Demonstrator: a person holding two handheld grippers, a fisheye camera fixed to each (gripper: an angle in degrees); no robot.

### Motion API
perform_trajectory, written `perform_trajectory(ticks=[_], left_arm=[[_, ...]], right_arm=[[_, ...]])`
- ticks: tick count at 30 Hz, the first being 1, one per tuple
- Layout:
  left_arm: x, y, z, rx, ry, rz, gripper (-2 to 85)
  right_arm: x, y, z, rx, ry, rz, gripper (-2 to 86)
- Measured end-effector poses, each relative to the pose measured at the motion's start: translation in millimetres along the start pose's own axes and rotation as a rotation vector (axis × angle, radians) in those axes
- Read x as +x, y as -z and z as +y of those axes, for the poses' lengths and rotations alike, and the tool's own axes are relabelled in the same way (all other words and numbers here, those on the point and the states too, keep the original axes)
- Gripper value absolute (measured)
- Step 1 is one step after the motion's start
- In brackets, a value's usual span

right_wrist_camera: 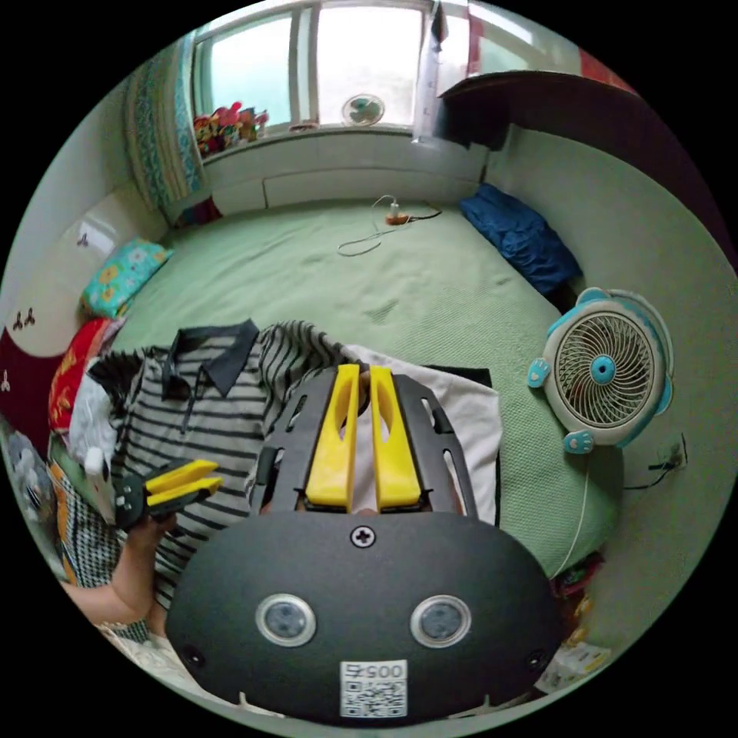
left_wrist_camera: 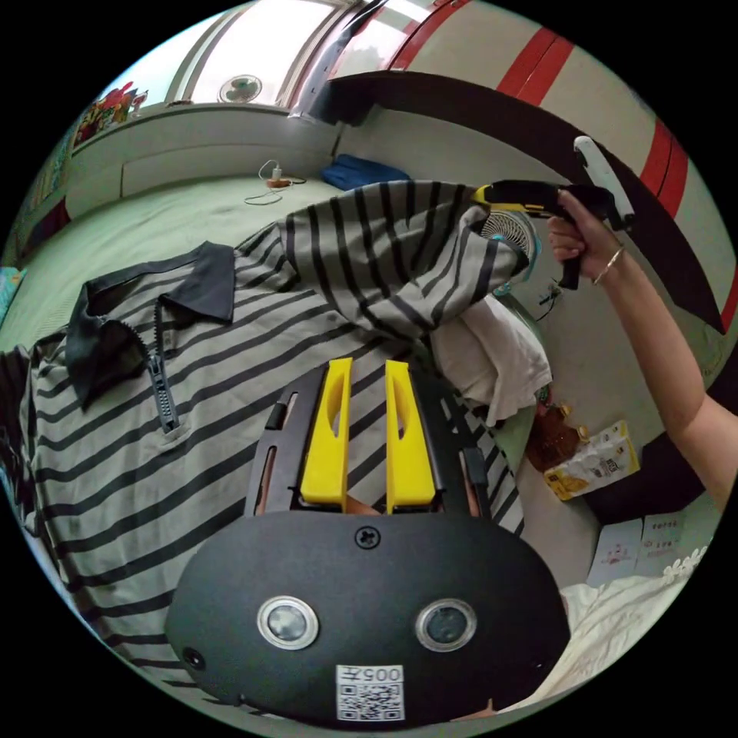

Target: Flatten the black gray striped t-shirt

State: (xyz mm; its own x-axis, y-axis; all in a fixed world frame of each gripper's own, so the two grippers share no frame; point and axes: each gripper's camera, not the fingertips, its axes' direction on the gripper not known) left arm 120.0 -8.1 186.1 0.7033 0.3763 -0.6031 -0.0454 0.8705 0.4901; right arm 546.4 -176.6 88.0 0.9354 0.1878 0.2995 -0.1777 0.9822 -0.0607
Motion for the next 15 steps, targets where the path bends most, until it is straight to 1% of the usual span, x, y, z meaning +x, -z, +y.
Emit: perform_trajectory(ticks=[3, 7, 8, 9, 11, 13, 15], left_arm=[[-8, -2, -2, 0.014, 0.013, 0.013, 7.9], [-22, -7, -7, 0.020, 0.039, 0.065, 7.9], [-25, -6, -7, 0.023, 0.035, 0.061, 7.9], [-26, -6, -8, 0.025, 0.033, 0.057, 7.9], [-35, -6, -7, 0.028, 0.045, 0.046, 7.9], [-43, -5, -7, 0.029, 0.065, 0.050, 8.0], [-52, -2, -6, 0.033, 0.081, 0.043, 8.1]], right_arm=[[2, -16, -27, -0.012, -0.022, 0.064, -1.0], [4, -51, -57, -0.019, -0.066, 0.097, -0.9], [3, -68, -64, -0.056, -0.080, 0.133, -0.7], [2, -89, -68, -0.148, -0.094, 0.170, -0.1], [1, -114, -68, -0.257, -0.133, 0.222, 1.6], [0, -119, -63, -0.232, -0.159, 0.224, 4.2], [2, -108, -56, -0.144, -0.238, 0.238, 7.8]])
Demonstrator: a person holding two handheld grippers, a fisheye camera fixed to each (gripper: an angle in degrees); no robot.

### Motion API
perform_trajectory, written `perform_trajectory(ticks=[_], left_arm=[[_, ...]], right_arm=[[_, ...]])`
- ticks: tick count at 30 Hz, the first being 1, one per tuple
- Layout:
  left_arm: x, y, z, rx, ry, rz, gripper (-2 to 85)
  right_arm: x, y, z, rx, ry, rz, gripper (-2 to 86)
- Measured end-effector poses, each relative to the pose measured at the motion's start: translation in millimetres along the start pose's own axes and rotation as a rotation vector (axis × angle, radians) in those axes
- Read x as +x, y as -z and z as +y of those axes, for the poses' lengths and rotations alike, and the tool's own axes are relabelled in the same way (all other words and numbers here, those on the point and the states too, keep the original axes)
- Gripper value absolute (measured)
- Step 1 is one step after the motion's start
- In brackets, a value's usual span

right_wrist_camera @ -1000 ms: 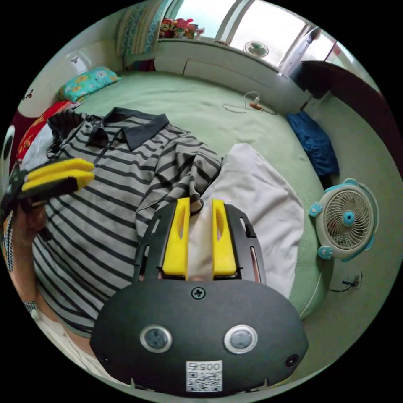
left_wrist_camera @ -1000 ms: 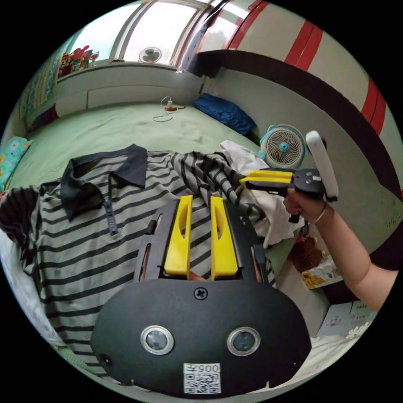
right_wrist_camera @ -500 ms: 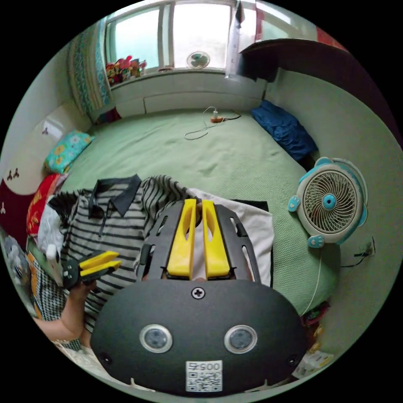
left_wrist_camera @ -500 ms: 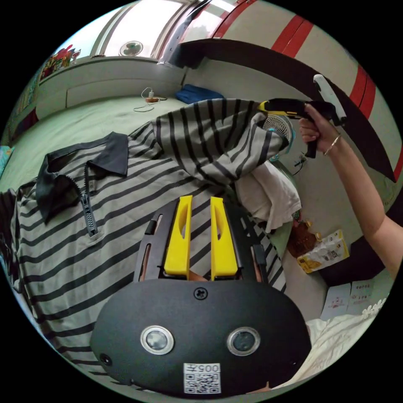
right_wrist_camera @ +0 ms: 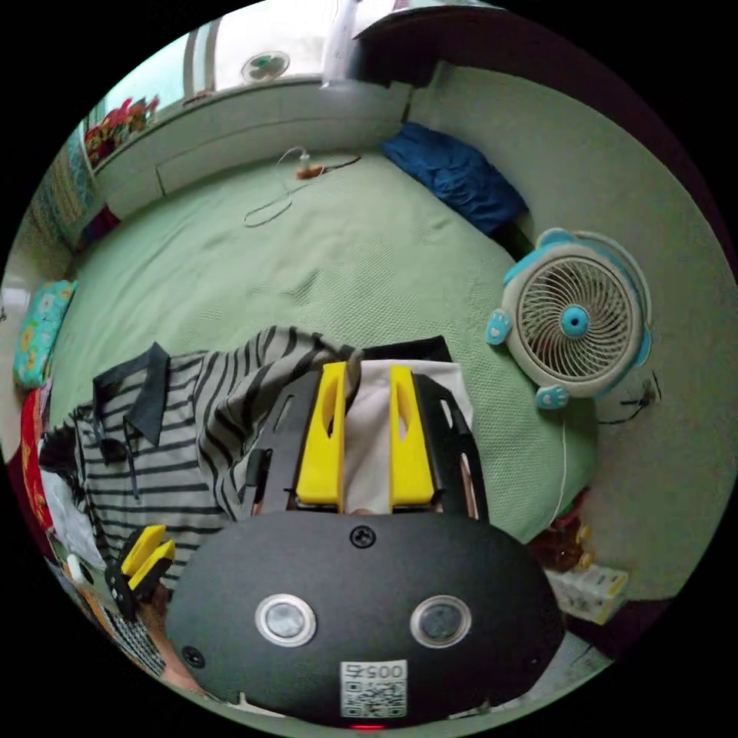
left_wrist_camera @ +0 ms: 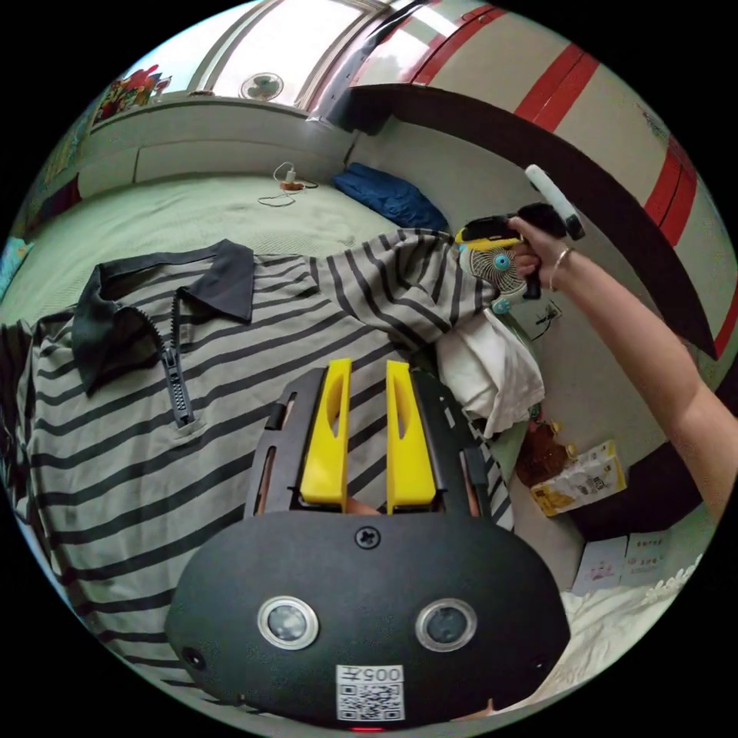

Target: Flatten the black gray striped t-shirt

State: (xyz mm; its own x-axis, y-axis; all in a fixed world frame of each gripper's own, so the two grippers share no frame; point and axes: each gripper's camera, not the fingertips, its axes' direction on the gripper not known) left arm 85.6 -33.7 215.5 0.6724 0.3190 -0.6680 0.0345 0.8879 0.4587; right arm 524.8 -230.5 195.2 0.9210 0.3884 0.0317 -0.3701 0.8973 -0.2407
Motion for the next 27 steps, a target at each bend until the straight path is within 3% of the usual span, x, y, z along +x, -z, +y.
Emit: perform_trajectory(ticks=[4, 7, 14, 18, 22, 27], left_arm=[[-18, 13, 1, -0.003, 0.018, -0.083, 8.2], [-33, 40, 3, 0.017, 0.029, -0.164, 8.1], [-100, 140, 36, 0.004, 0.136, -0.493, 8.2], [-153, 199, 71, 0.039, 0.335, -0.690, 9.0], [-209, 251, 114, 0.144, 0.562, -0.718, 10.3], [-240, 280, 140, 0.161, 0.660, -0.732, 11.2]], right_arm=[[-1, 30, 8, 0.102, -0.040, -0.066, 8.3], [-54, 64, 25, 0.193, 0.137, -0.223, 8.0], [-337, 81, 97, 0.153, 0.733, -0.768, 10.9], [-506, 77, 153, 0.167, 0.981, -0.734, 10.2], [-611, 63, 188, 0.137, 1.104, -0.739, 10.3], [-724, 21, 201, 0.033, 1.126, -0.636, 9.8]])
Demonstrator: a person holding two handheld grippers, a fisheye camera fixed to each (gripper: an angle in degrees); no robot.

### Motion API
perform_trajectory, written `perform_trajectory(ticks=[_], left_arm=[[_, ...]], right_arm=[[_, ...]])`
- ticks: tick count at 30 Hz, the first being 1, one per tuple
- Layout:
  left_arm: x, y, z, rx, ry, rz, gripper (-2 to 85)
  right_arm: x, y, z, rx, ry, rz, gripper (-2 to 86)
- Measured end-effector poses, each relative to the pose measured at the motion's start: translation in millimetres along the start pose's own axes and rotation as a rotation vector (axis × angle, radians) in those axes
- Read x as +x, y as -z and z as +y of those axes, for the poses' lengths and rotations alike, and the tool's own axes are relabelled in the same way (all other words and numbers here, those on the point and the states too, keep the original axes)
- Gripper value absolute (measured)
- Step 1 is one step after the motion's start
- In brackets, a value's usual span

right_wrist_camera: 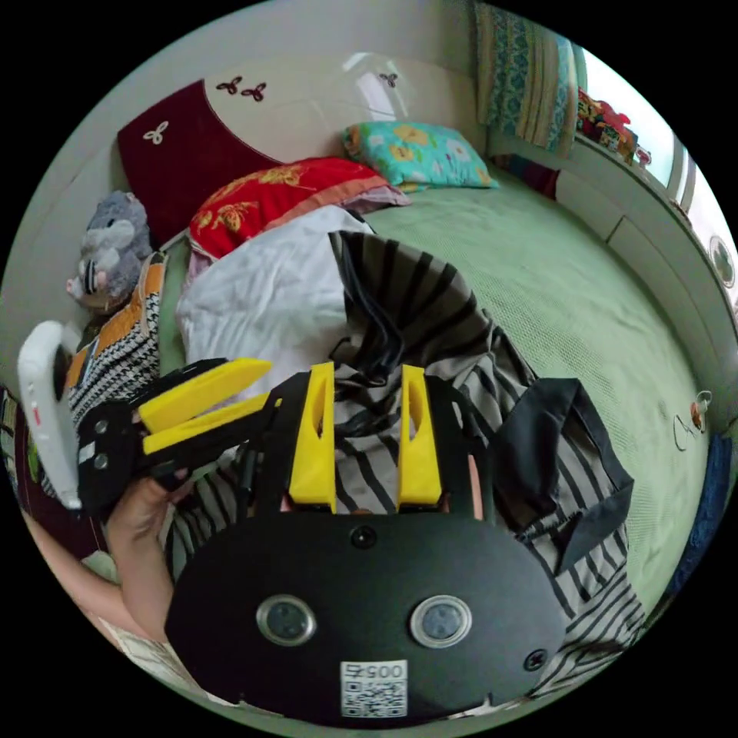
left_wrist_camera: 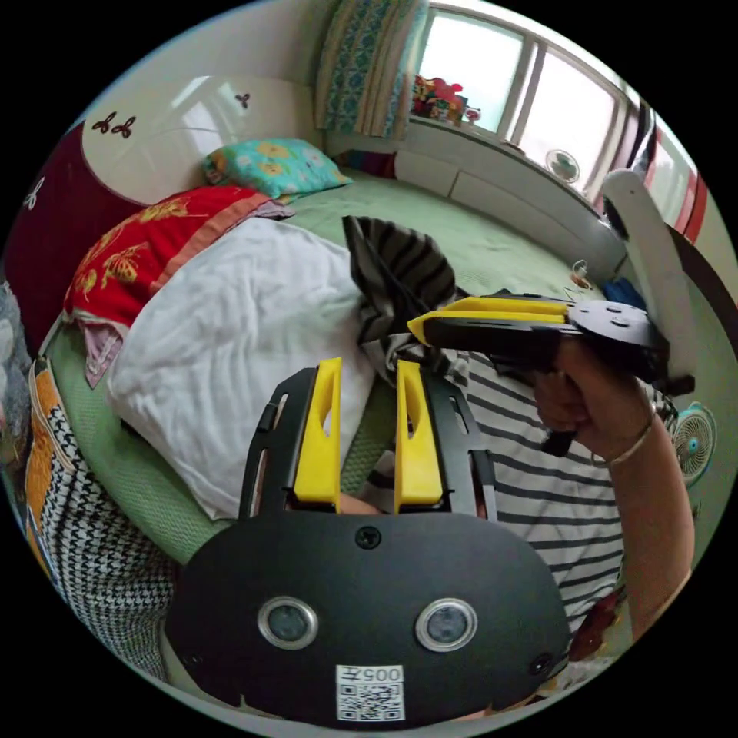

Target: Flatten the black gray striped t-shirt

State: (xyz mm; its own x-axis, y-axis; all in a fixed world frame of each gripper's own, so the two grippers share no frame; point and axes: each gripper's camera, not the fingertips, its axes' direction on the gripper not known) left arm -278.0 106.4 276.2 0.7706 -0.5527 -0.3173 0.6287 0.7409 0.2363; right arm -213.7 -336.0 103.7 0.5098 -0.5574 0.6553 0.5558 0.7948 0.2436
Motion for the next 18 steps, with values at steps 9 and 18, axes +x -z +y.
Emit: perform_trajectory(ticks=[9, 18], left_arm=[[-60, 18, -7, 0.024, 0.059, 0.062, 10.7], [-105, 44, -8, 0.072, 0.143, 0.035, 12.0]], right_arm=[[-15, -30, -53, 0.059, -0.053, -0.138, 3.3], [-112, -25, -132, 0.130, 0.181, -0.320, 0.2]])
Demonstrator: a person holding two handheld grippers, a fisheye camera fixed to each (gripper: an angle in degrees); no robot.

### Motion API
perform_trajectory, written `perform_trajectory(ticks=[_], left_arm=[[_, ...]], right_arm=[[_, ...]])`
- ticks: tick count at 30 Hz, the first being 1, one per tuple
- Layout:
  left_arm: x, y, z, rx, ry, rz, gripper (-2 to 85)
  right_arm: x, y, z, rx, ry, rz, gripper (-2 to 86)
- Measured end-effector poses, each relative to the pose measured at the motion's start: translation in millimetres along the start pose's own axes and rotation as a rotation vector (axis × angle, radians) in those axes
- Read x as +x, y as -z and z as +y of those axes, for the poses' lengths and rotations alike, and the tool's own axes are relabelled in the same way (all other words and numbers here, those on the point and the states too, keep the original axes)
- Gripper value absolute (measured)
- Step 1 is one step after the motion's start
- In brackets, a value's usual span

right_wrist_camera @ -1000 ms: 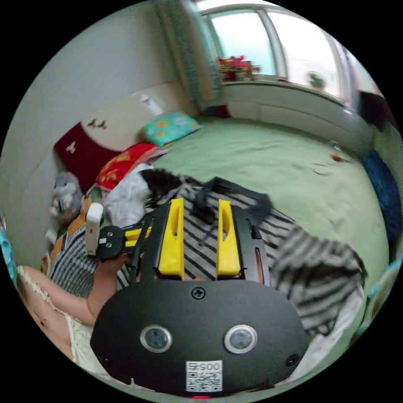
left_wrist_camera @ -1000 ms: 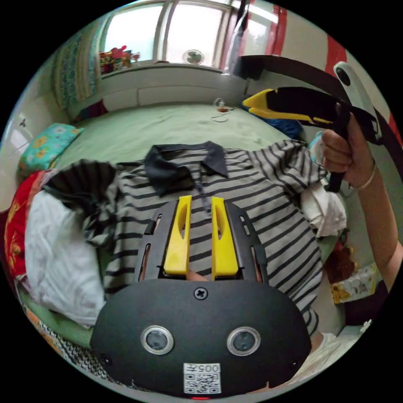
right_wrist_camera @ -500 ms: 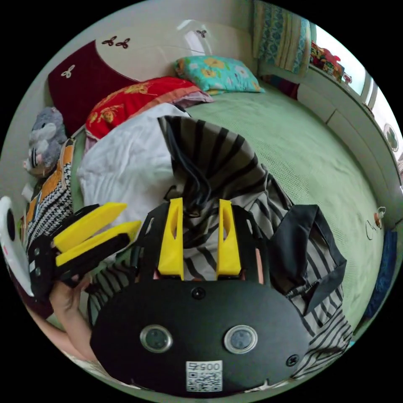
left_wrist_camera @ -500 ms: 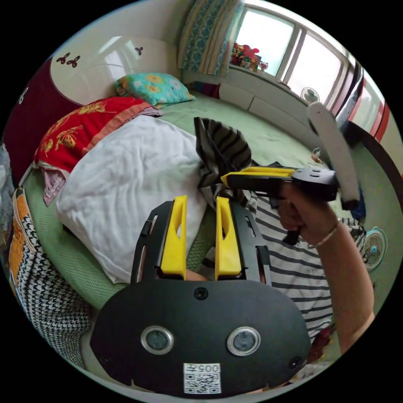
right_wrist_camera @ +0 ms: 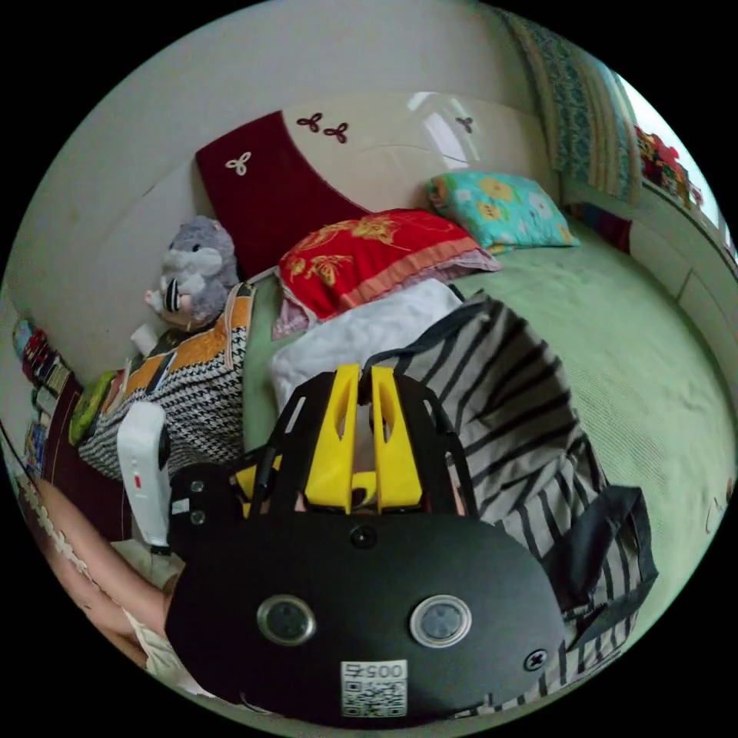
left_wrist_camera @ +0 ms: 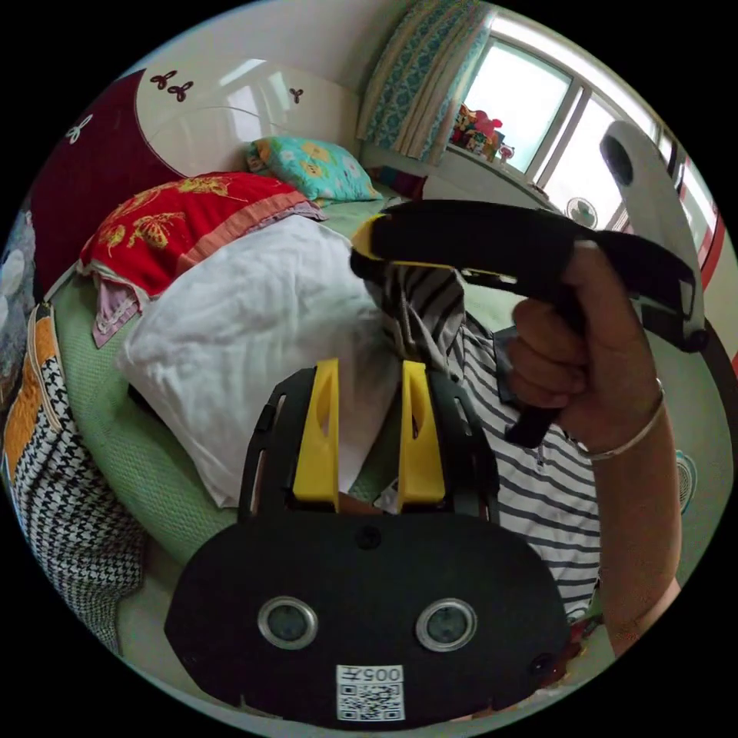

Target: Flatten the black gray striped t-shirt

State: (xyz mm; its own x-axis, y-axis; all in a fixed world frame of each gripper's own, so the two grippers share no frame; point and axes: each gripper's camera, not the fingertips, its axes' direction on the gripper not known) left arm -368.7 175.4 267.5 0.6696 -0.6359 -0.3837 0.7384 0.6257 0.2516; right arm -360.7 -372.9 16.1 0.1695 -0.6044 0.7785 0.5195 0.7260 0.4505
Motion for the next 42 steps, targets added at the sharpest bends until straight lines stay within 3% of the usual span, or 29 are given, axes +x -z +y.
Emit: perform_trajectory(ticks=[6, 10, 13, 15, 18, 25, 29, 32, 37, 42], left_arm=[[-19, 2, -5, -0.045, 0.076, -0.064, 9.7], [-23, 3, -8, -0.054, 0.079, -0.032, 10.3], [-18, 4, -9, -0.050, 0.067, 0.004, 10.5], [-10, 6, -10, -0.029, 0.045, 0.023, 10.4], [2, 10, -10, -0.004, 0.015, 0.029, 10.4], [27, -10, -10, 0.006, 0.022, 0.133, 10.0], [49, -37, -12, -0.130, 0.022, 0.007, 9.9], [57, -34, -10, -0.121, 0.051, 0.008, 9.1], [74, -2, -1, -0.030, 0.069, 0.019, 9.2], [117, 27, -2, -0.065, 0.029, -0.034, 7.6]], right_arm=[[9, -104, -42, -0.287, -0.059, -0.101, 5.7], [6, -76, -59, -0.218, -0.004, -0.078, 7.0], [5, -26, -57, -0.052, 0.058, 0.056, 7.9], [22, 0, -52, 0.046, 0.006, 0.121, 7.6], [52, 8, -47, 0.077, -0.071, 0.054, 7.1], [88, -68, -64, -0.142, -0.149, 0.193, 3.9], [111, -97, -90, -0.173, -0.222, 0.249, -0.6], [134, -98, -101, -0.206, -0.330, 0.180, -1.0], [114, -29, -71, -0.094, -0.258, 0.102, -1.1], [60, 95, 42, -0.099, -0.443, 0.367, -1.0]])
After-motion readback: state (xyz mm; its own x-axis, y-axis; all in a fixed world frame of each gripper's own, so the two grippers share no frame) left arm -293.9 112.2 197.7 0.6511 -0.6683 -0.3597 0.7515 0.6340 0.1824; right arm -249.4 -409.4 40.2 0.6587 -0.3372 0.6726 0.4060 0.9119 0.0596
